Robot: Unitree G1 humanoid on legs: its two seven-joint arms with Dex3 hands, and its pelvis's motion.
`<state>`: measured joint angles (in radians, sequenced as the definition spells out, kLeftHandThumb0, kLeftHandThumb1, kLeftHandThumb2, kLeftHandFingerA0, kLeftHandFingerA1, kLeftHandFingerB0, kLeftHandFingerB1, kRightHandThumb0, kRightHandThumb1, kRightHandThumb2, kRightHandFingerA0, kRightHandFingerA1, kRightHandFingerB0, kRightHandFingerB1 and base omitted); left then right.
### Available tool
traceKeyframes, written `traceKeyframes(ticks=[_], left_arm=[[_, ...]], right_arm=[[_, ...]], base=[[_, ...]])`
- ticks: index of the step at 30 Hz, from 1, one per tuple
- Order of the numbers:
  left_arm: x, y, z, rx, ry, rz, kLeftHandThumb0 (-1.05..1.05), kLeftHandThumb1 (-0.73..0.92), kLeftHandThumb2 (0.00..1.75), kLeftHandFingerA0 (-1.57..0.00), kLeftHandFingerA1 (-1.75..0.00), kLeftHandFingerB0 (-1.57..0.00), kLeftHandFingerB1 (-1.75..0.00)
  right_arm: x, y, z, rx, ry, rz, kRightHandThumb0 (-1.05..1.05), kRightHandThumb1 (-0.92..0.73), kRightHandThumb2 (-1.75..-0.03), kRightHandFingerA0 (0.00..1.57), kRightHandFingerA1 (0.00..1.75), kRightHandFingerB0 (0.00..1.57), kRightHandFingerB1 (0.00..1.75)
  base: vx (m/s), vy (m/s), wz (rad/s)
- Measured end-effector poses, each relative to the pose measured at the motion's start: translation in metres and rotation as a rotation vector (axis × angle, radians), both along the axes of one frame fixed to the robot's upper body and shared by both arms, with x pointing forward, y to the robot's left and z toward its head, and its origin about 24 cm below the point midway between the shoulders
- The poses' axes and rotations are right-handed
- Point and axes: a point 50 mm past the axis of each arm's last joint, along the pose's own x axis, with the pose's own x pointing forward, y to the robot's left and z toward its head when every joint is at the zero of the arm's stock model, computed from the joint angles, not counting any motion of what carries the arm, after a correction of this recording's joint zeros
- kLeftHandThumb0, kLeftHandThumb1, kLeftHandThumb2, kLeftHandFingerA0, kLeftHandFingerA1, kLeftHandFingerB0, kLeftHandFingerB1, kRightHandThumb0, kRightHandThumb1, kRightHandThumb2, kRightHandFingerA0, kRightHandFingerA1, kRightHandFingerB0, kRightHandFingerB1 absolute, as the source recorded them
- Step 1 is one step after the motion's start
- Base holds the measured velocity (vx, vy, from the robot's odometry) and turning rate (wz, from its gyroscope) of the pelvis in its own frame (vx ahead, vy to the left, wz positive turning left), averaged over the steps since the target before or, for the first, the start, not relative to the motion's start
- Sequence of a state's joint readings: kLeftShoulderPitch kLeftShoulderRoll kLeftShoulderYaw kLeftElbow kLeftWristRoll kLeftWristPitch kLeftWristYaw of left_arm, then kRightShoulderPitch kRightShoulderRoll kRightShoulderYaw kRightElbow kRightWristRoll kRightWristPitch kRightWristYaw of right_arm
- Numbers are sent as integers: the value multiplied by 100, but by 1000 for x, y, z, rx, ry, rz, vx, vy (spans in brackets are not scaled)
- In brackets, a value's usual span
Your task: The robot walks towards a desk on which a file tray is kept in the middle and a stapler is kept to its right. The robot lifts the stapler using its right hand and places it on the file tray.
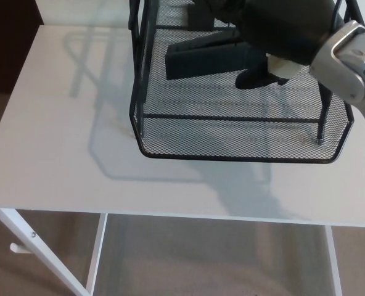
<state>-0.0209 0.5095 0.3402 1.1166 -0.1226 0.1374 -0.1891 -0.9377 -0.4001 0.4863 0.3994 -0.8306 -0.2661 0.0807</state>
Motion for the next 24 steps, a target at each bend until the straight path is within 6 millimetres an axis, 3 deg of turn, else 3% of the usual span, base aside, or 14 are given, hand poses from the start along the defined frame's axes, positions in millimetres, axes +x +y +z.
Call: traceKeyframes(ticks=[1, 2, 3, 4, 5, 6, 8, 9, 10, 14, 15, 17, 22, 24], left_arm=[[0, 0, 0, 0, 0, 0, -74, 74, 108, -27, -61, -7, -48], [0, 0, 0, 0, 0, 0, -74, 74, 108, -27, -61, -7, -48], [0, 0, 0, 0, 0, 0, -74, 91, 72, -30, -55, -11, -38], [0, 0, 0, 0, 0, 0, -73, 74, 107, -28, -60, -7, -47], [0, 0, 0, 0, 0, 0, -74, 92, 72, -31, -54, -11, -38], [0, 0, 0, 0, 0, 0, -73, 92, 71, -32, -54, -11, -38], [0, 0, 0, 0, 0, 0, -74, 91, 72, -32, -54, -11, -38], [0, 0, 0, 0, 0, 0, -73, 75, 108, -30, -61, -8, -48], [0, 0, 0, 0, 0, 0, -74, 91, 71, -31, -56, -11, -39], [0, 0, 0, -1, -1, 0, -74, 92, 72, -30, -55, -11, -38], [0, 0, 0, -1, -1, 0, -74, 74, 108, -28, -60, -8, -48], [0, 0, 0, 0, -1, 0, -73, 74, 107, -28, -60, -8, -48], [1, 0, 0, -1, -1, 0, -74, 75, 108, -30, -62, -8, -48], [1, 0, 0, -1, -3, -1, -74, 75, 108, -30, -62, -8, -48]], right_arm=[[0, 0, 1, 0, 6, -4, -98, -57, -91, 0, 5, 0, 5], [-1, -1, 4, 3, 10, -8, -98, -57, -91, 0, 5, 0, 5], [-1, -2, 5, 5, 12, -11, -105, -62, -95, 0, 0, 0, 2], [-1, -4, 9, 7, 16, -20, -105, -64, -97, 0, 0, 0, 3], [-1, -5, 10, 7, 18, -24, -105, -64, -98, 0, 1, 0, 5], [-2, -7, 13, 6, 18, -30, -104, -65, -100, 0, 4, 0, 6], [-4, -14, 23, 13, 11, -47, -105, -67, -101, 0, 4, 0, 6], [-5, -18, 29, 20, 2, -54, -103, -65, -100, 0, 4, 0, 9], [-6, -21, 33, 24, -3, -59, -99, -63, -99, 0, 5, 0, 6], [-15, -41, 61, 61, -49, -101, -98, -63, -99, 0, 9, 0, 5], [-19, -50, 71, 77, -71, -117, -79, -52, -89, 0, 26, 8, 15], [-25, -62, 84, 103, -97, -141, -78, -52, -91, 2, 20, 5, 25], [-37, -96, 102, 163, -131, -218, -80, -49, -92, 0, 52, 4, 43], [-44, -115, 107, 188, -137, -268, -80, -49, -92, 0, 52, 4, 43]], base=[[0, 0, 0], [0, 0, 0], [0, 0, 0], [0, 0, 0], [0, 0, 0], [0, 0, 0], [0, 0, 0], [0, 0, 0], [0, 0, 0], [0, 0, 0], [0, 0, 0], [0, 0, 0], [0, 0, 0], [0, 0, 0]])
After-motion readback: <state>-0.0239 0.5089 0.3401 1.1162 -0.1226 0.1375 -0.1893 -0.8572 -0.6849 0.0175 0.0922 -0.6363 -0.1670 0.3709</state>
